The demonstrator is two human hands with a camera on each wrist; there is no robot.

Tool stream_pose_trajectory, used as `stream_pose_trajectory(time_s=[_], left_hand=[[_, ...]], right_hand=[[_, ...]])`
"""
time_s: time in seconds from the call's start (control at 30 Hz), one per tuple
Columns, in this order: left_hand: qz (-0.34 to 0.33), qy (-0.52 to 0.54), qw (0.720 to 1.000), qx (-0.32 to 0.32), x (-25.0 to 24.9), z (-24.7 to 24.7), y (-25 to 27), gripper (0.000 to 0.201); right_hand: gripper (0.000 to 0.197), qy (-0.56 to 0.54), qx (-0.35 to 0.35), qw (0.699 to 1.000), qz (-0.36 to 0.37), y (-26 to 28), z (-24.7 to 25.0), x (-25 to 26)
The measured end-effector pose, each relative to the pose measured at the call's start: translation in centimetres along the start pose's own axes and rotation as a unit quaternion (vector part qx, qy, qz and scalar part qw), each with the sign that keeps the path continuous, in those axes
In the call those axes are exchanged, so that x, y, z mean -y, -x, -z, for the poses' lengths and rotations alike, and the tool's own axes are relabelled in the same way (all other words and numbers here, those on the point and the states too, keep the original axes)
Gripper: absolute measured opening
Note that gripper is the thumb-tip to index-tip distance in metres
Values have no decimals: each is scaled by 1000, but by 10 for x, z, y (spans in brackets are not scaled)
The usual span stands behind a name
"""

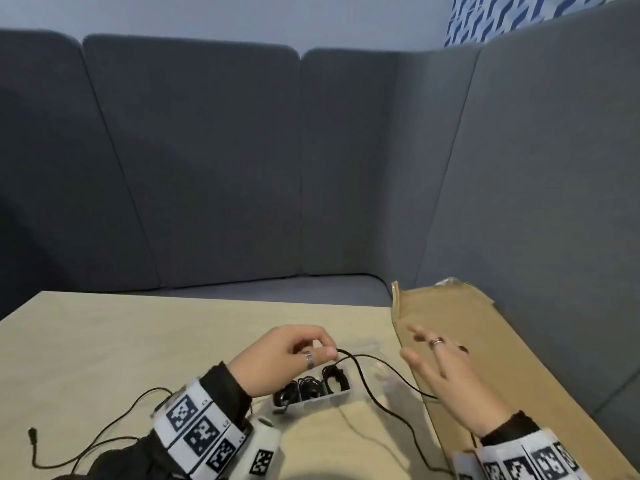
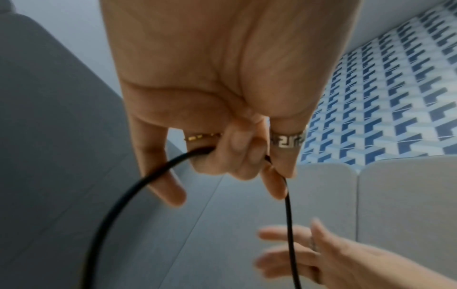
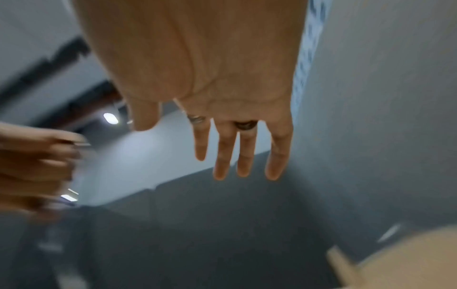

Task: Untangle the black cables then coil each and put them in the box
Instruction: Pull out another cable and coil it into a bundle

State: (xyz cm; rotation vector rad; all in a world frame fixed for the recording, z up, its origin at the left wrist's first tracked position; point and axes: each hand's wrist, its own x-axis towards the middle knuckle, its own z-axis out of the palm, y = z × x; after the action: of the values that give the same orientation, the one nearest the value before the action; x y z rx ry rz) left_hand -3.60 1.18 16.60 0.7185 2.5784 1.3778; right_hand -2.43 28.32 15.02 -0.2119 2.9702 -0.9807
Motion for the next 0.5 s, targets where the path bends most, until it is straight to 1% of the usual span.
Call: stream_pose_trajectory(time_s=[0.03, 0.07, 0.1, 0.13, 0.17, 0.2, 0.23, 0.3, 0.33, 0.37, 0.43, 0.5], left_hand=[[-21, 9, 1000, -3, -10, -9, -5, 20], [-39, 17, 999, -10, -19, -15, -9, 21], [-50, 24, 998, -23, -21, -20, -12, 22], [-51, 36, 997, -37, -23, -22, -13, 23], [-38, 50, 997, -42, -21, -23, -13, 23], [-20, 70, 997, -32, -16, -23, -12, 22], [2, 91, 996, -7, -9, -24, -10, 20], [44, 116, 991, 52, 5, -29, -6, 20], [61, 121, 988, 76, 12, -34, -4, 22], [72, 133, 984, 94, 17, -38, -3, 22], [84, 183, 974, 103, 26, -47, -1, 29], [112, 238, 961, 79, 33, -49, 3, 40]], right_hand=[[60, -75, 78, 992, 64, 1, -9, 16], [53, -148, 142, 973, 109, 0, -19, 28], [43, -218, 179, 952, 119, -3, -26, 34], [36, -288, 194, 931, 113, -5, -26, 36], [32, -350, 183, 912, 108, -9, -22, 36], [31, -386, 157, 903, 101, -13, -15, 33], [29, -392, 122, 907, 97, -16, -6, 29], [27, -367, 64, 923, 98, -23, 5, 20], [30, -373, 42, 923, 90, -25, 8, 18], [32, -394, 21, 916, 75, -28, 10, 16], [30, -442, -36, 896, 27, -33, 15, 12], [29, -456, -104, 884, -17, -40, 22, 0]])
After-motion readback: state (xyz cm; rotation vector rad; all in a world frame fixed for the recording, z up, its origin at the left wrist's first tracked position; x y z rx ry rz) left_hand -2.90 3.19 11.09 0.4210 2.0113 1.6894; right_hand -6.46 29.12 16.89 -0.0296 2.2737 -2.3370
